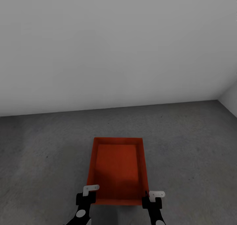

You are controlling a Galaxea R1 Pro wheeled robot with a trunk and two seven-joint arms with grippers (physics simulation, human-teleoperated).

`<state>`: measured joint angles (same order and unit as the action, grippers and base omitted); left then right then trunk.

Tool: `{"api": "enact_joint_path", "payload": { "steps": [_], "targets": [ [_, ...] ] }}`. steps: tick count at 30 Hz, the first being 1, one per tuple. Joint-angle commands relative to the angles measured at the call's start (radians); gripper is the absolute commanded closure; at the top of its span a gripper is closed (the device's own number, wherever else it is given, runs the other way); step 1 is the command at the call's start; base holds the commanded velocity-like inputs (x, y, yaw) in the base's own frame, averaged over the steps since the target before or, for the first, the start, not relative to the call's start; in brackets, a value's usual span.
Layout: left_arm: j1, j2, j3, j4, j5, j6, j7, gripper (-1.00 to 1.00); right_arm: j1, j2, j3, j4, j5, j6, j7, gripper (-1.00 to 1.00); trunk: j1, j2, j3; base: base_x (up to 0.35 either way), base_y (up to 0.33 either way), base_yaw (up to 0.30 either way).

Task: Move the two storage containers from the living room to the garage. In the garage, place one container on the floor and stack the other container on top of it (either order is fine).

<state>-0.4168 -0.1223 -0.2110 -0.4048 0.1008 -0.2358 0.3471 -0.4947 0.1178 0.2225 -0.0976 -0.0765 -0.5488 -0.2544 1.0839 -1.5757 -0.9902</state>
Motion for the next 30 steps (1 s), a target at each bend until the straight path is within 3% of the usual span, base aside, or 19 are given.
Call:
{"api": "enact_joint_path", "payload": {
  "steps": [1,17,18,19,30],
  "targets": [
    [0.000,0.001,-0.003,0.008,0.024,-0.002,0.010,1.00,-0.001,0.000,-0.012,-0.062,-0.025,-0.017,-0.005,1.00,0.010,0.000,0.000,0.000,0.000,0.000],
    [0.000,0.001,-0.004,0.009,0.024,-0.002,0.010,1.00,-0.001,-0.001,-0.009,-0.062,-0.021,-0.019,0.006,1.00,0.010,0.000,0.000,0.000,0.000,0.000],
    [0.000,0.001,-0.004,0.009,0.024,-0.002,0.010,1.00,-0.001,-0.001,-0.009,-0.062,-0.020,-0.019,0.006,-1.00,0.010,0.000,0.000,0.000,0.000,0.000],
    [0.000,0.001,-0.004,0.009,0.024,-0.002,0.010,-1.00,-0.001,-0.001,-0.009,-0.062,-0.020,-0.019,0.006,-1.00,0.010,0.000,0.000,0.000,0.000,0.000],
    [0.000,0.000,-0.004,0.009,0.022,-0.002,0.010,-1.00,-0.001,-0.001,-0.009,-0.062,-0.017,-0.019,0.006,-1.00,0.010,0.000,0.000,0.000,0.000,0.000]
  ]
}}
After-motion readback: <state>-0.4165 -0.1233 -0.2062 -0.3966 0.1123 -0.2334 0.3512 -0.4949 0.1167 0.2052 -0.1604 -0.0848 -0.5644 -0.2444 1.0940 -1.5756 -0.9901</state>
